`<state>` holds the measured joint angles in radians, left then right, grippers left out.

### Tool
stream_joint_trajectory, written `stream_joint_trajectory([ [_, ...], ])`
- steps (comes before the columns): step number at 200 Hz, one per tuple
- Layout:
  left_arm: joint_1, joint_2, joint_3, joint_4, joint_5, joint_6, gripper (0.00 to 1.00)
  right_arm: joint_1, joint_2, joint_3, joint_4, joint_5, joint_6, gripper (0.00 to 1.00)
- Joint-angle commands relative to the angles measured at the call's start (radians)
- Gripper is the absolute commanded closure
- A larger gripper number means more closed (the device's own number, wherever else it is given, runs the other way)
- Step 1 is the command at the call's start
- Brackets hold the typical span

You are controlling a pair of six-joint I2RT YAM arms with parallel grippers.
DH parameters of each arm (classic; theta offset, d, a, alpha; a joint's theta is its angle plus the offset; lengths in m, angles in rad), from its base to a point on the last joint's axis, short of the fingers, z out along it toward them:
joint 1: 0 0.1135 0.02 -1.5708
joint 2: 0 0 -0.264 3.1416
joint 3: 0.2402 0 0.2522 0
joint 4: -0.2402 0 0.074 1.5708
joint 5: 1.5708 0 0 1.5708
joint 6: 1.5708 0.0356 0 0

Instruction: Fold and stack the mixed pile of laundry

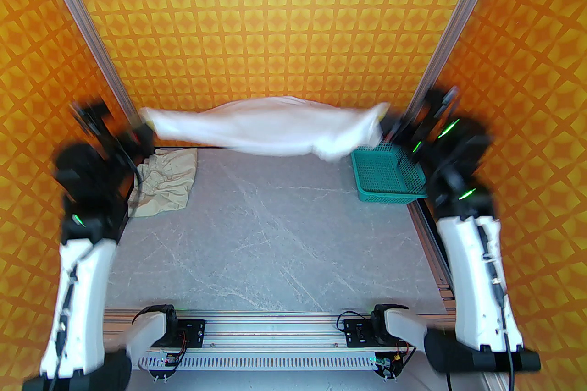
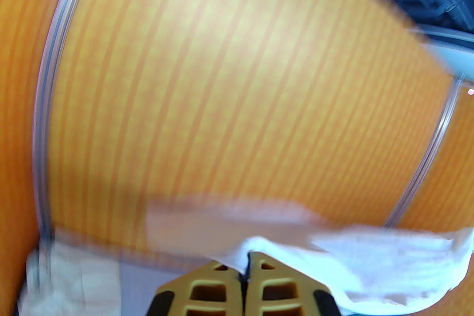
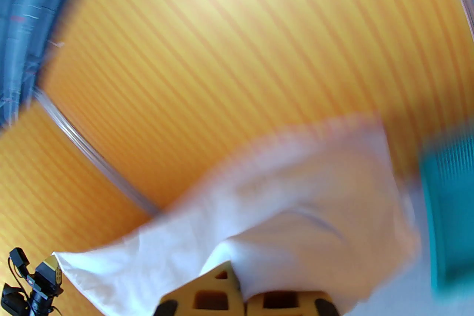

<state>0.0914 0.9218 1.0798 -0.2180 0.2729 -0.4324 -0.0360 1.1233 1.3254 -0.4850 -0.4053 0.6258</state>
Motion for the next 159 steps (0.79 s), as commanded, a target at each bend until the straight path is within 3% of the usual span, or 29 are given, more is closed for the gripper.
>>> stream_joint_trajectory([
  [1, 0.009, -0.146, -0.298, -0.12, -0.025, -0.049, 0.8, -0.004, -0.084, -0.306, -0.114, -0.03, 0.022, 0.95],
  [11, 0.008, -0.228, -0.411, -0.207, -0.098, -0.106, 0.49, -0.004, -0.131, -0.442, -0.181, -0.006, 0.006, 0.72],
  [15, 0.01, -0.258, -0.444, -0.242, -0.128, -0.122, 0.4, -0.004, -0.144, -0.47, -0.196, -0.004, -0.002, 0.68],
  [28, 0.015, -0.35, -0.51, -0.37, -0.192, -0.169, 0.22, -0.004, -0.211, -0.579, -0.3, 0.046, -0.039, 0.48],
  [37, 0.015, -0.396, -0.525, -0.431, -0.231, -0.188, 0.18, -0.004, -0.248, -0.623, -0.337, 0.06, -0.052, 0.39],
  [53, 0.014, -0.429, -0.507, -0.48, -0.256, -0.186, 0.2, -0.004, -0.293, -0.636, -0.404, 0.095, -0.08, 0.32],
  [71, 0.014, -0.335, -0.439, -0.485, -0.246, -0.151, 0.29, -0.004, -0.276, -0.589, -0.418, 0.097, -0.099, 0.32],
  [101, -0.027, -0.115, -0.364, -0.376, -0.056, -0.114, 0.51, 0.071, -0.151, -0.5, -0.361, 0.104, -0.117, 0.34],
  [137, -0.205, 0.085, -0.364, -0.198, -0.047, -0.12, 0.53, 0.268, 0.037, -0.46, -0.24, 0.177, -0.089, 0.37],
  [159, -0.244, 0.278, -0.336, -0.122, -0.032, -0.111, 0.55, 0.33, 0.201, -0.403, -0.213, 0.223, -0.123, 0.37],
])
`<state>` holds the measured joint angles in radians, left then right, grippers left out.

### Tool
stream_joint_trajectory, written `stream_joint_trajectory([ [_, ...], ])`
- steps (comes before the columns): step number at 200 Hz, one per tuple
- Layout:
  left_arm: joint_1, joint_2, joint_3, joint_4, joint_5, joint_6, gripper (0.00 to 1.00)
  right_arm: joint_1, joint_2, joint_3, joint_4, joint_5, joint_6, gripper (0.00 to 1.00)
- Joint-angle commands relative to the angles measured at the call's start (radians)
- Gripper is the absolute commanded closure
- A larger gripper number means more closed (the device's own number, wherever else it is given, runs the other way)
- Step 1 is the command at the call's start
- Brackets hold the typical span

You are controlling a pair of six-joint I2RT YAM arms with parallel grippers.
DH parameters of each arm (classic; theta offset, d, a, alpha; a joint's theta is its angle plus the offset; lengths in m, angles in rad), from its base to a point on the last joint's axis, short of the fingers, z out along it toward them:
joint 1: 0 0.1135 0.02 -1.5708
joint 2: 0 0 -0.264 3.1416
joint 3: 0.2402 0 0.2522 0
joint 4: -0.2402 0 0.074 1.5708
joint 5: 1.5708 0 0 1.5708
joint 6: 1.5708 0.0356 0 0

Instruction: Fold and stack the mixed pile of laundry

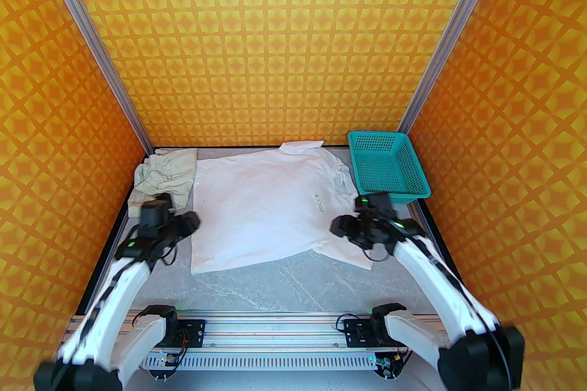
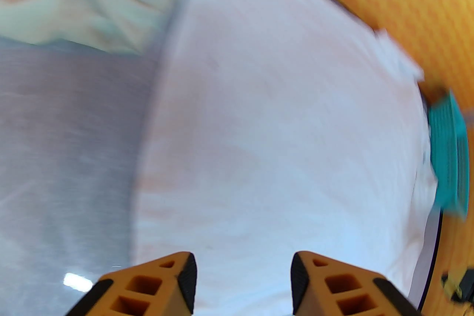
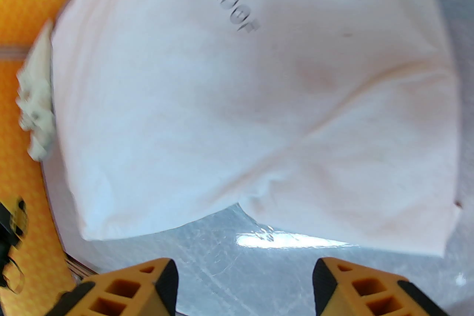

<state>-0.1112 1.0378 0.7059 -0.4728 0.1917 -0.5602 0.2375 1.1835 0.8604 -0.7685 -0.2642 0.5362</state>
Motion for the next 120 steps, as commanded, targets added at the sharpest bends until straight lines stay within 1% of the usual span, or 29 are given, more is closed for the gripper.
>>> stream_joint_trajectory([
  [1, -0.042, 0.173, 0.039, 0.136, 0.051, 0.019, 0.55, 0.057, 0.157, 0.066, 0.073, 0.084, -0.037, 0.37],
  [27, -0.05, 0.348, 0.082, 0.224, 0.067, 0.03, 0.58, 0.057, 0.339, 0.153, 0.083, 0.109, -0.062, 0.37],
  [36, -0.05, 0.395, 0.097, 0.25, 0.067, 0.027, 0.58, 0.056, 0.375, 0.173, 0.103, 0.118, -0.062, 0.38],
  [60, -0.049, 0.518, 0.157, 0.278, 0.067, 0.024, 0.58, 0.055, 0.51, 0.235, 0.119, 0.17, -0.07, 0.37],
  [82, -0.044, 0.607, 0.209, 0.296, 0.066, 0.037, 0.59, 0.054, 0.607, 0.235, 0.138, 0.144, -0.055, 0.39],
  [97, -0.034, 0.662, 0.247, 0.293, 0.066, 0.04, 0.59, 0.053, 0.618, 0.198, 0.154, 0.114, -0.032, 0.39],
  [120, -0.025, 0.719, 0.287, 0.289, 0.068, 0.047, 0.59, 0.053, 0.561, 0.095, 0.184, 0.09, 0.002, 0.4],
])
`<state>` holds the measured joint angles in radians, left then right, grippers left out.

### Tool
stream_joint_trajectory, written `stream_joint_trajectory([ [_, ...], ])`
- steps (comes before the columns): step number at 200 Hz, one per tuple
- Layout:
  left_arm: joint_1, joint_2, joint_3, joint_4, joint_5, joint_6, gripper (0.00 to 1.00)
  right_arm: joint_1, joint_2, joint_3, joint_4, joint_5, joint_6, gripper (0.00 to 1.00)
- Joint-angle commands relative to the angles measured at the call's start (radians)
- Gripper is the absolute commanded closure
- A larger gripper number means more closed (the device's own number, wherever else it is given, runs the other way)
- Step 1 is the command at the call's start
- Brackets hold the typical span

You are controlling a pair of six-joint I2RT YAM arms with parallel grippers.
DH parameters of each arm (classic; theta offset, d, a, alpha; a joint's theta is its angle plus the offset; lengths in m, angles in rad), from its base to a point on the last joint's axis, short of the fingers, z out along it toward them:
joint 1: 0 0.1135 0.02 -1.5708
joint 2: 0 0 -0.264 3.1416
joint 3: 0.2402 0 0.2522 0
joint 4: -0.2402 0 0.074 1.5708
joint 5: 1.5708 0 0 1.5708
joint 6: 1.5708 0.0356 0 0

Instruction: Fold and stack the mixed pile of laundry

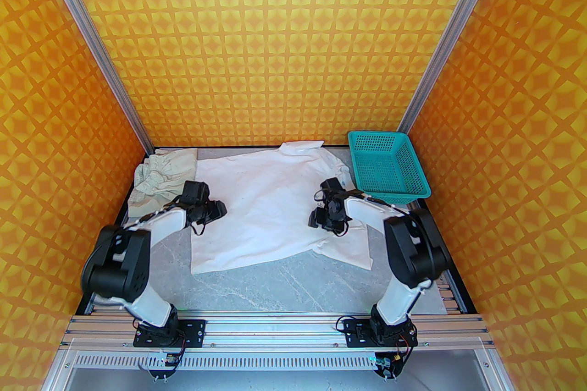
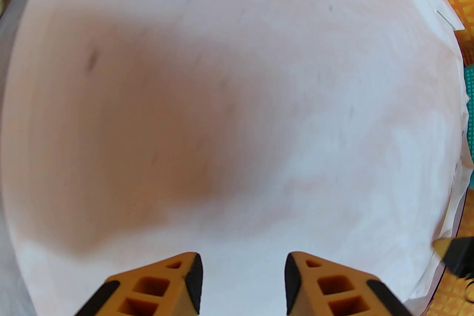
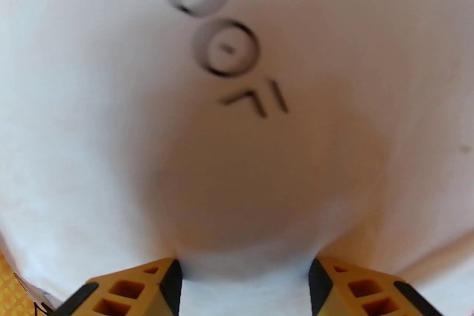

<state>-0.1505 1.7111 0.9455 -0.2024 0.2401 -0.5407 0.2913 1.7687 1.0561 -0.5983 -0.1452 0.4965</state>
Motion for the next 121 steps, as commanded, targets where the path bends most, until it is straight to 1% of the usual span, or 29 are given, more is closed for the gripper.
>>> stream_joint_trajectory([
  [1, 0.014, 0.049, 0.049, 0.019, 0.019, 0.028, 0.59, 0.0, -0.026, -0.11, 0.014, -0.029, 0.045, 0.4],
  [40, 0.023, 0.09, 0.072, 0.019, 0.021, 0.043, 0.59, 0.01, -0.207, -0.311, 0.031, -0.076, 0.099, 0.41],
  [64, 0.036, 0.098, 0.075, 0.009, 0.023, 0.053, 0.58, 0.025, -0.336, -0.363, -0.028, -0.064, 0.116, 0.41],
  [76, 0.046, 0.098, 0.075, 0.003, 0.027, 0.059, 0.58, 0.024, -0.404, -0.351, -0.081, -0.033, 0.108, 0.4],
  [93, 0.055, 0.097, 0.088, -0.007, 0.031, 0.067, 0.57, 0.022, -0.478, -0.292, -0.161, 0.034, 0.081, 0.37],
  [110, 0.057, 0.101, 0.114, -0.023, 0.046, 0.076, 0.57, 0.022, -0.484, -0.229, -0.189, 0.066, 0.046, 0.36],
  [121, 0.058, 0.099, 0.13, -0.028, 0.056, 0.077, 0.58, 0.023, -0.456, -0.183, -0.193, 0.084, 0.025, 0.36],
])
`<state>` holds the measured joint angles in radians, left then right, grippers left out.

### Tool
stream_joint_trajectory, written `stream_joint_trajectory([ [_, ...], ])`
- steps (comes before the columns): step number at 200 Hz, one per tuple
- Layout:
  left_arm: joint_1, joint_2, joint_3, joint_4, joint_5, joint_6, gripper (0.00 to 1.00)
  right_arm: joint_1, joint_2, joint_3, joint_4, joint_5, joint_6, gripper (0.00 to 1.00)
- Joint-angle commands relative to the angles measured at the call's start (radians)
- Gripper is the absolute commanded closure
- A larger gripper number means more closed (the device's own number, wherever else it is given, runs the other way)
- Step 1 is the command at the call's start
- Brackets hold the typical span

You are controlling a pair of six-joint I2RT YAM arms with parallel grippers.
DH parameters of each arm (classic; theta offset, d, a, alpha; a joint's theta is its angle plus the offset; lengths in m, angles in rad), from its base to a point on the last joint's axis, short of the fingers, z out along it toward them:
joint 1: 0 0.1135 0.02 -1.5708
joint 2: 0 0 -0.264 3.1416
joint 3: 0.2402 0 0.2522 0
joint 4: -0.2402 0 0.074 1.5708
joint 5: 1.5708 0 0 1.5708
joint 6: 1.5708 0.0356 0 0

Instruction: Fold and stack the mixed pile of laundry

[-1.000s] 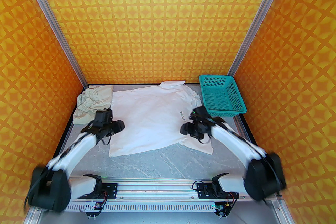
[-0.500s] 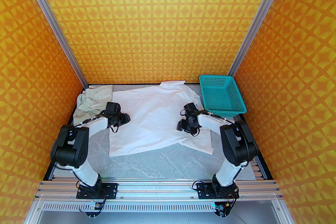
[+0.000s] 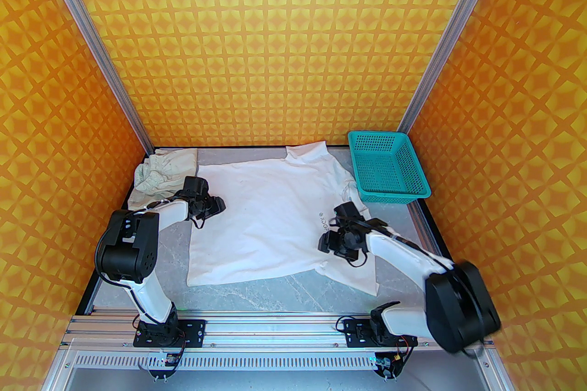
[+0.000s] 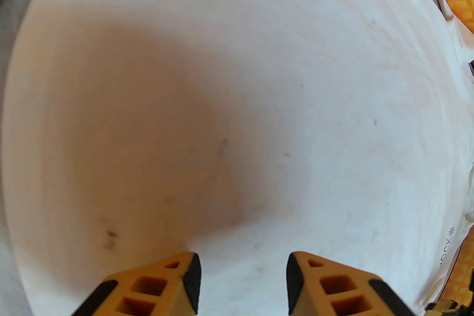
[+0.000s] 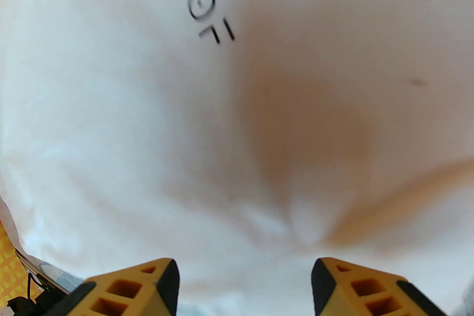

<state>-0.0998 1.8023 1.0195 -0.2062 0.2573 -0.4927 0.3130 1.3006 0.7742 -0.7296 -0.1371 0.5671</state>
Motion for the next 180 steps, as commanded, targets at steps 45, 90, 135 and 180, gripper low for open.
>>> stream_joint_trajectory([
  [45, 0.006, 0.087, 0.168, -0.07, 0.04, 0.027, 0.58, 0.001, 0.236, 0.283, 0.006, 0.081, -0.102, 0.38],
  [90, 0.006, 0.225, 0.308, -0.083, 0.065, -0.001, 0.59, 0.001, 0.496, 0.494, 0.019, 0.097, -0.135, 0.39],
  [135, 0.007, 0.365, 0.47, -0.12, 0.077, -0.018, 0.6, -0.003, 0.695, 0.667, 0.016, 0.085, -0.127, 0.4],
  [180, 0.022, 0.511, 0.657, -0.152, 0.112, -0.051, 0.61, -0.029, 0.824, 0.8, 0.012, 0.051, -0.104, 0.41],
])
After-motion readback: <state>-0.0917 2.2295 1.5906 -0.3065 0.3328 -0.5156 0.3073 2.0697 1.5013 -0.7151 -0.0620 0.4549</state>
